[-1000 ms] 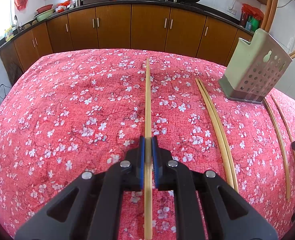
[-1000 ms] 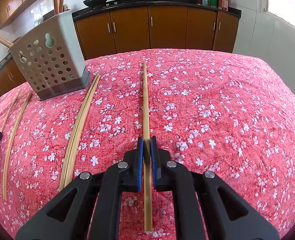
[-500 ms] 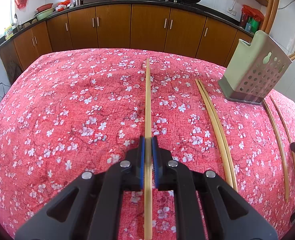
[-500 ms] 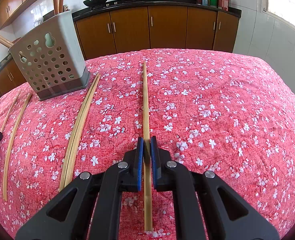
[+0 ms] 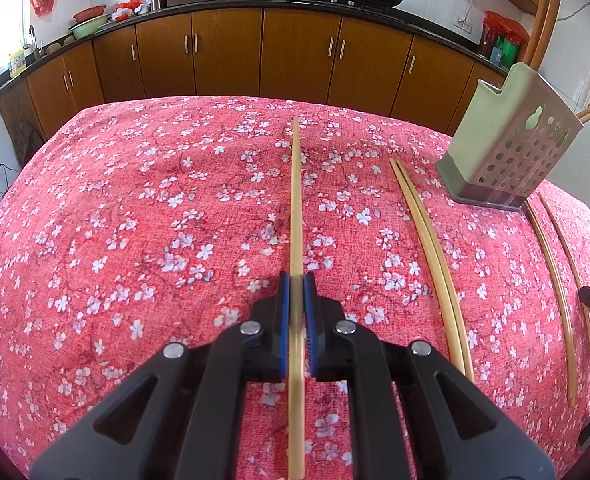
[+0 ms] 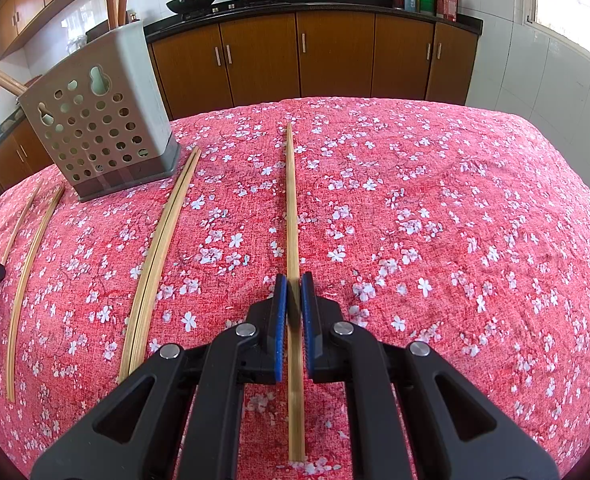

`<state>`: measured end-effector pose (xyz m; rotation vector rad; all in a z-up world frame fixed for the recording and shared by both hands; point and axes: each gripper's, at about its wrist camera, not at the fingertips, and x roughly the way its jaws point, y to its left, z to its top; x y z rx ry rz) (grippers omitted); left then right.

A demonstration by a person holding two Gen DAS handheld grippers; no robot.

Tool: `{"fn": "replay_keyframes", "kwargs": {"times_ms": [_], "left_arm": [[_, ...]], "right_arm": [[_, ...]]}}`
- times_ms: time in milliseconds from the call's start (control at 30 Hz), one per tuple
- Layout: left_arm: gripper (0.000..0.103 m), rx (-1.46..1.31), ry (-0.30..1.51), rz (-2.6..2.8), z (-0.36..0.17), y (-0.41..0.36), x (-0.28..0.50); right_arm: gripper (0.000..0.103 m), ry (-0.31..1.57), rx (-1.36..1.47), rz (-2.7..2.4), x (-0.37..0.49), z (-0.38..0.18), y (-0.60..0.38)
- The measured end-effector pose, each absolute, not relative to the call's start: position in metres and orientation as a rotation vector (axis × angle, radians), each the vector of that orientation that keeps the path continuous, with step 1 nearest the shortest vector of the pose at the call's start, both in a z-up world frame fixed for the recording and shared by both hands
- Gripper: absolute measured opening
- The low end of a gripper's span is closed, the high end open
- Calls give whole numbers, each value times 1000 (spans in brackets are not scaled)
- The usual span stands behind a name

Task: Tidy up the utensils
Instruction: 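Close the left tool on a third chopstick while the right tool grasps one, then lift the left tool's chopstick upright over the holder while the right tool does likewise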

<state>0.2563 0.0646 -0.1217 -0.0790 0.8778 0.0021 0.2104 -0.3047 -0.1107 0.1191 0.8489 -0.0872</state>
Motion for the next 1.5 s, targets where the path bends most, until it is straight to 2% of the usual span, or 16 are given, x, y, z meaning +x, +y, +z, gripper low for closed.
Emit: {"fn": "replay_keyframes", "kwargs": {"times_ms": [933, 1400, 1500], "left_arm": [[11, -94, 882, -1, -118, 62, 258], [9, 8, 886, 9, -115, 51, 234], [9, 43, 844, 4, -102, 46, 227]], "right_arm": [[9, 849, 119, -89, 211, -111, -305], [8, 844, 120, -90, 197, -107, -304], [8, 795, 118, -92, 189, -95, -306]]}}
